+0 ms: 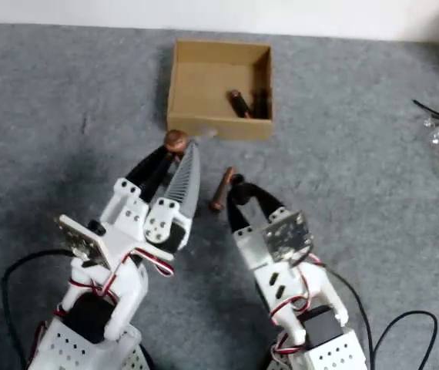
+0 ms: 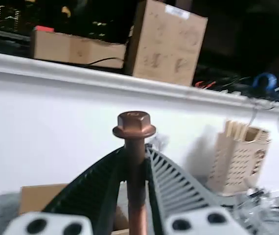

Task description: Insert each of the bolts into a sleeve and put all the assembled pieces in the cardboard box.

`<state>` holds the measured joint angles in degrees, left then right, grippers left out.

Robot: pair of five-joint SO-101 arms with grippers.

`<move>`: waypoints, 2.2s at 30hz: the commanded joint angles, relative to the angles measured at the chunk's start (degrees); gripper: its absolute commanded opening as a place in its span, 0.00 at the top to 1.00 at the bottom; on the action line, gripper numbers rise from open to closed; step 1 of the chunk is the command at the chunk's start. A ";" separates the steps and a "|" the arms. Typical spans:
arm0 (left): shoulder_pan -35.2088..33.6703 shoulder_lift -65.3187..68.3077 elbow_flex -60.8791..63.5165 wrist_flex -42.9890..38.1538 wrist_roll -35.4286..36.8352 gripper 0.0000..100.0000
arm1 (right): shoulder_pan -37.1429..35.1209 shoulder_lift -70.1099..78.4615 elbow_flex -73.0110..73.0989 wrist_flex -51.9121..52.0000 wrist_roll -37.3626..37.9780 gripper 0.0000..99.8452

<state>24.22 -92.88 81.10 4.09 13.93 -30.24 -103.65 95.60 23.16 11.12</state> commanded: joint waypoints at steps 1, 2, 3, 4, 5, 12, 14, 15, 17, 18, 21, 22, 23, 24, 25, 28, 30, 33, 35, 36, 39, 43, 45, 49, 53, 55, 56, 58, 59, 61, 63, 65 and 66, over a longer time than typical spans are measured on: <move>1.36 -0.75 -0.75 -2.02 6.15 0.99 | -4.26 -1.10 0.57 -3.74 -0.18 1.00; 1.27 -0.75 -0.75 -2.02 7.03 0.99 | -5.05 -1.10 0.57 -4.18 -0.18 1.00; 1.27 -0.75 -0.66 -2.02 7.47 0.99 | -5.67 -1.10 0.66 -4.62 -0.18 1.00; 1.27 -0.75 -0.48 -2.02 7.65 0.99 | -6.11 -1.10 0.75 -4.79 -0.18 1.00; 1.27 -0.75 -0.40 -2.02 7.65 0.99 | -6.29 -1.10 0.75 -4.79 -0.18 1.00; 1.10 -0.75 5.05 -5.89 8.00 0.99 | -6.37 -1.10 0.84 -4.70 -0.09 1.00; 1.19 -0.75 6.90 -6.15 8.00 0.99 | -6.46 -1.10 0.92 -4.62 -0.09 1.00; 1.19 -0.75 7.69 -6.24 8.00 0.99 | -6.46 -1.10 0.92 -4.62 -0.09 1.00; 1.19 -0.84 8.31 -6.24 7.82 0.99 | -6.55 -1.10 1.80 -4.62 -0.09 1.00; 1.27 -0.92 8.22 -6.24 7.91 0.99 | -6.81 -1.10 2.42 -4.62 -0.09 1.00; 1.45 -0.84 8.04 -6.24 7.91 0.99 | -9.63 -1.10 2.95 -4.62 2.37 1.00; 1.45 -1.01 8.04 -6.24 7.91 0.99 | -10.95 -1.10 2.95 -4.53 3.78 1.00; 1.45 -1.19 8.04 -6.33 7.91 0.99 | -11.82 -1.10 3.12 -4.44 4.84 1.00; 1.36 -1.19 7.60 -6.33 8.00 0.99 | -11.82 -1.10 3.65 -4.44 5.36 1.00; 1.45 -0.84 7.34 -6.24 8.00 0.99 | -11.82 -1.10 3.91 -4.44 5.54 1.00; 1.45 -0.75 7.52 -5.98 8.09 0.99 | -11.74 -1.10 4.26 -4.35 5.63 1.00; 1.54 -1.01 8.13 -5.98 8.09 0.99 | -11.74 -1.10 4.44 -4.35 5.63 1.00; 1.63 -1.19 8.92 -5.89 8.09 0.99 | -10.95 -1.10 4.44 -4.35 5.63 1.00; 1.89 -1.19 9.01 -5.89 8.09 0.99 | -9.63 -1.10 4.18 -4.44 5.54 1.00; 2.59 -1.19 9.01 -5.80 8.09 0.99 | -9.10 -1.10 4.09 -4.44 5.54 1.00; 3.82 -1.27 8.75 -3.25 8.09 0.99 | -8.13 -1.10 4.09 -4.44 5.54 1.00; 3.82 -1.27 8.84 -2.29 8.09 0.99 | -7.96 -1.10 4.35 -4.44 5.63 1.00; 3.82 -1.27 8.92 -1.85 8.09 0.99 | -7.87 -1.10 4.35 -4.44 5.71 1.00; 3.82 -1.27 8.92 -1.14 8.09 0.99 | -7.34 -1.10 4.18 -4.44 5.71 1.00; 3.82 -1.27 9.01 -0.09 8.09 0.99 | -7.34 -1.10 4.18 -4.44 5.80 1.00; 3.82 -1.27 9.10 0.09 8.09 0.99 | -6.55 -1.10 4.18 -4.44 5.80 1.00; 3.91 -1.27 9.27 0.18 8.09 0.99 | -5.93 -1.10 4.09 -4.44 5.71 1.00; 3.91 -1.27 9.80 0.88 8.09 0.99 | -4.62 -1.10 4.00 -4.44 5.54 1.00; 4.00 -1.27 10.24 0.88 8.09 0.99 | -4.09 -1.10 4.00 -4.44 5.54 1.00; 4.53 -1.27 11.30 0.88 8.09 0.99 | -3.30 -1.10 4.00 -4.44 5.45 1.00; 5.49 -1.27 12.35 0.88 7.91 0.99 | -2.95 -1.10 4.00 -4.44 5.45 1.00; 5.93 -1.27 12.97 0.88 7.74 0.99 | -2.95 -1.10 4.18 -4.44 5.45 1.00; 5.93 -1.27 12.97 0.88 7.74 0.99 | -2.95 -1.10 4.26 -4.44 5.45 1.00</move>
<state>29.05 -93.32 94.20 4.79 22.29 -35.08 -103.56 95.69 20.62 16.40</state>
